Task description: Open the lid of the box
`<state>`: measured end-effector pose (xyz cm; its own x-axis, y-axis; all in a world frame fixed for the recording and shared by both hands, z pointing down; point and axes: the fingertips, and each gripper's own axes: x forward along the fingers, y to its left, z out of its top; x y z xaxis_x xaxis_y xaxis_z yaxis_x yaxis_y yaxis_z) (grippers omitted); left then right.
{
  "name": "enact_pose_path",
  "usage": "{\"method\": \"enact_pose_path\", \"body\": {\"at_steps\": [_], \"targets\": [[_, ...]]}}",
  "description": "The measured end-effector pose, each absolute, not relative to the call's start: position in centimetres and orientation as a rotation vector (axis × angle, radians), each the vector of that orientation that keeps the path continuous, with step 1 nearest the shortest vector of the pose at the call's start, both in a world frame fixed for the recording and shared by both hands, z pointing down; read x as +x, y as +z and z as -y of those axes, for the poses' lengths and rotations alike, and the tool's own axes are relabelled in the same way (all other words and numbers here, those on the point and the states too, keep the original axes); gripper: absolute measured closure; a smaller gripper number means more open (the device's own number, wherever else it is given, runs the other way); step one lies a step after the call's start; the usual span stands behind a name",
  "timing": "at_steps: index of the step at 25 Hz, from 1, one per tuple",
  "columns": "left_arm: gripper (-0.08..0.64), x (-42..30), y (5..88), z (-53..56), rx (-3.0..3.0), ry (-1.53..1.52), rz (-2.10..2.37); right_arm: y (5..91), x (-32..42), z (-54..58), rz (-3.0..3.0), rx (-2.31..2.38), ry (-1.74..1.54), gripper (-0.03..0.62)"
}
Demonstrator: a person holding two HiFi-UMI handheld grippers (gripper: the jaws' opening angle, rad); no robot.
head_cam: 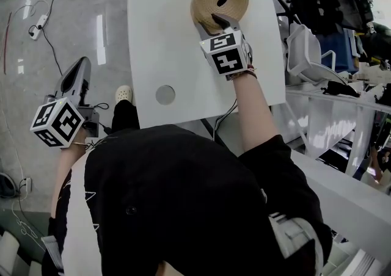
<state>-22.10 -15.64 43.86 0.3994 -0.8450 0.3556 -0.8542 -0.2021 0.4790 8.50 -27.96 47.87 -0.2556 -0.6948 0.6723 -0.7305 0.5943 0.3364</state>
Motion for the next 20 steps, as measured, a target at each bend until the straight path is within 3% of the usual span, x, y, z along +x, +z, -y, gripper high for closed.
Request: {"method": "enact_pose_path", "body": {"at_steps": [17,20], "targets": [[0.549,-21.5,42.8,16.4,2.055,-0.019,1.444,47.8,7.7,28.1,1.954,1.132,0.000,0.408],[0.549,-21.3,42.7,16.4,2.058,-0.023,1.441,47.8,7.9,28.1,1.939,1.133,-0.027,0.434]]}}
